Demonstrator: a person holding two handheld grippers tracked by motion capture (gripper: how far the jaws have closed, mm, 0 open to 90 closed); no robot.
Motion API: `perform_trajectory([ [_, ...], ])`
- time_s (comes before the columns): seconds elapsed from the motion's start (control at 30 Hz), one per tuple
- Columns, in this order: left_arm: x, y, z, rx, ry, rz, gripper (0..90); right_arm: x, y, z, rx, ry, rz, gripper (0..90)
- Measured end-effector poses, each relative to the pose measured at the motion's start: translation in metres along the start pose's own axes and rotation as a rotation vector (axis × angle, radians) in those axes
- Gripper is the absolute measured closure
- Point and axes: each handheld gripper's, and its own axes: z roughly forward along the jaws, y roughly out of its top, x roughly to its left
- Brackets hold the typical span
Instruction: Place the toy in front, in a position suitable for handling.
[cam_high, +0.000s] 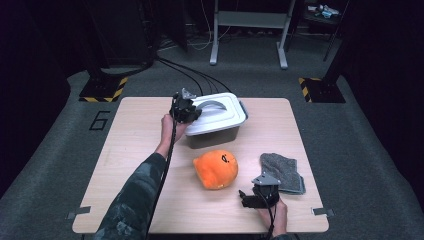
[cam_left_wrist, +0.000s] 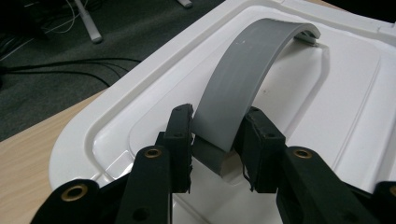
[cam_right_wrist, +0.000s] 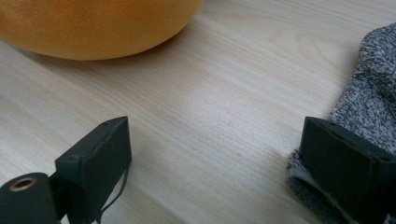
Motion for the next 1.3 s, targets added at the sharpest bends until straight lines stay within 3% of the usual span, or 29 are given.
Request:
perform_trajectory([
  [0.47, 0.025, -0.017, -0.020, -0.003, 0.045, -0.035, 66.2, 0.001, 0.000, 0.000, 0.002, -0.004, 0.006, 8.6],
  [0.8, 0.042, -0.027, -0.034, 0.019, 0.066, -0.036, 66.1, 0.001, 0.000, 0.000, 0.002, -0.004, 0.003, 8.7],
  [0.9, 0.045, -0.032, -0.037, -0.001, 0.078, -0.051, 66.2, 0.001, 0.000, 0.000, 0.001, -0.004, 0.003, 8.8],
  [1.3, 0.055, -0.038, -0.046, 0.001, 0.089, -0.057, 65.0, 0.001, 0.000, 0.000, 0.003, -0.004, 0.006, 8.9],
])
